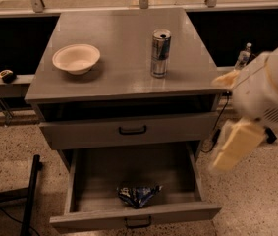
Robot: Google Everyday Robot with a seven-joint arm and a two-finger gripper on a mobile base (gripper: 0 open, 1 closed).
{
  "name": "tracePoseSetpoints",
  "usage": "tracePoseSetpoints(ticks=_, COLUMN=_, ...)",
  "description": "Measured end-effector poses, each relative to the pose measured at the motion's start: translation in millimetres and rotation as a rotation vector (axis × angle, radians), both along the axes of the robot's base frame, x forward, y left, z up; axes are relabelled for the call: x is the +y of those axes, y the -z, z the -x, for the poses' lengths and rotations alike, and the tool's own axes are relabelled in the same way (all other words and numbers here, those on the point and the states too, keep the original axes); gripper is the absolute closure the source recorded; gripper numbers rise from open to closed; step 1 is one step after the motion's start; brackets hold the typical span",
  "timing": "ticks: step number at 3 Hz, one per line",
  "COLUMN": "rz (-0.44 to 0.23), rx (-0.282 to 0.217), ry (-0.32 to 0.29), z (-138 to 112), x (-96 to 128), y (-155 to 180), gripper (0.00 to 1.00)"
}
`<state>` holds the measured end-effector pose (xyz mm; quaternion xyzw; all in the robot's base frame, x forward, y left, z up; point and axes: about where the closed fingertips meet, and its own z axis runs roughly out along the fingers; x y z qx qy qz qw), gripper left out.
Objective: Pick blue chip bag from middle drawer and place on counter
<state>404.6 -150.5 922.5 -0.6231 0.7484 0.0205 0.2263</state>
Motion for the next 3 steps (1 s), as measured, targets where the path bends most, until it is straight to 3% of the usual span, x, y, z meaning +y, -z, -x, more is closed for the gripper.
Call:
tracePoseSetpoints(ticks=1, rz=-0.057, rx=-0.018, ry=-0.085, z=28.4, x=22.3, y=44.2, gripper=0.00)
tracePoseSetpoints(ticks=2, rz=-0.051, rx=0.003, ry=-0.145, z=37.9, x=21.6, y=66.9, gripper=0.00)
tracePoseSetpoints(ticks=3, rz=-0.175, rx=0.046, ry=-0.172, z=32.5, x=35.1, y=114.9, gripper=0.00)
